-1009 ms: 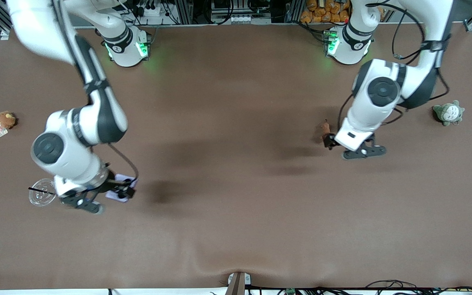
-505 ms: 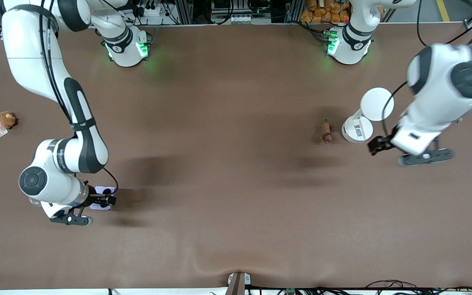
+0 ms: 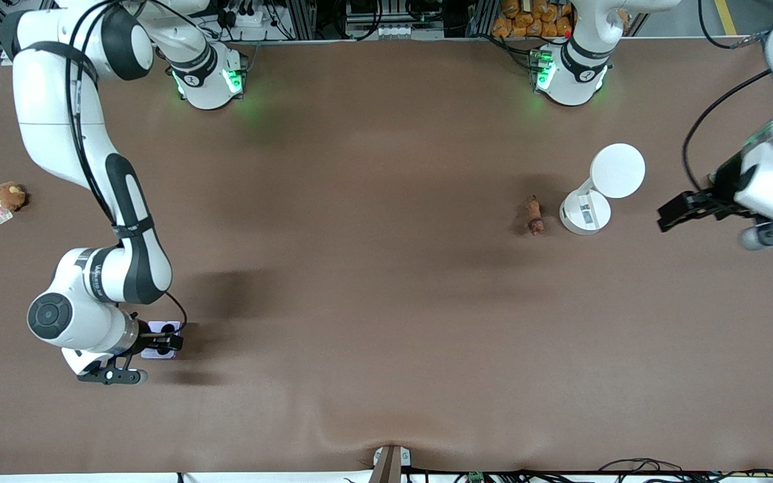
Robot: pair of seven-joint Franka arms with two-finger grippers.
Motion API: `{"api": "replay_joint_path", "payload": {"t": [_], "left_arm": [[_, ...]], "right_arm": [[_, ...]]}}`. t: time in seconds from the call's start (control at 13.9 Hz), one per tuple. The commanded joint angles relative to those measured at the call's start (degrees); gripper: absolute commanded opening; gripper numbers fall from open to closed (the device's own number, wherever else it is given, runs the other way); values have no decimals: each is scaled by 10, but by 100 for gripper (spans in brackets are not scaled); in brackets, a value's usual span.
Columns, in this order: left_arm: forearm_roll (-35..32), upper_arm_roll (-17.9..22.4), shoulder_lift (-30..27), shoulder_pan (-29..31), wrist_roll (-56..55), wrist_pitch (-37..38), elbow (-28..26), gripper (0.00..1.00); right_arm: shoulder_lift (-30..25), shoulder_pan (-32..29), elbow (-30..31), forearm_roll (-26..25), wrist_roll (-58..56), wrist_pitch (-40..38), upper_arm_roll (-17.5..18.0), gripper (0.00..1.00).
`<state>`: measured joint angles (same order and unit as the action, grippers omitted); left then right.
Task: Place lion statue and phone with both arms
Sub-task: 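Lower the phone beside the glass cup while the left gripper withdraws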
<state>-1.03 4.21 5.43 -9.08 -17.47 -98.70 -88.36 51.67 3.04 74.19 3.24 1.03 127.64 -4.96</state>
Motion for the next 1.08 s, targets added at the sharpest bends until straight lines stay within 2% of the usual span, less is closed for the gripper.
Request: {"api": "replay_joint_path", "payload": {"t": [0.0,0.36,0.58,0.72,1.01], "left_arm": [[15,-4,5,6,4,18,46,100],[13,-6,-28,18,-3,44,50,100],[23,-1,-35,25,7,49,50,100],[23,-1,-37,25,3,50,50,100],[19,2,-34,25,-1,50,51,100]], "right_arm": [[33,-24,-55,2,-26,-8,14,0],[38,-38,-50,3,-72,-6,18,1],[37,-37,-35,4,-72,30,18,9],[36,-35,-25,3,-74,38,18,26],[33,-37,-7,2,-75,48,18,28]]}}
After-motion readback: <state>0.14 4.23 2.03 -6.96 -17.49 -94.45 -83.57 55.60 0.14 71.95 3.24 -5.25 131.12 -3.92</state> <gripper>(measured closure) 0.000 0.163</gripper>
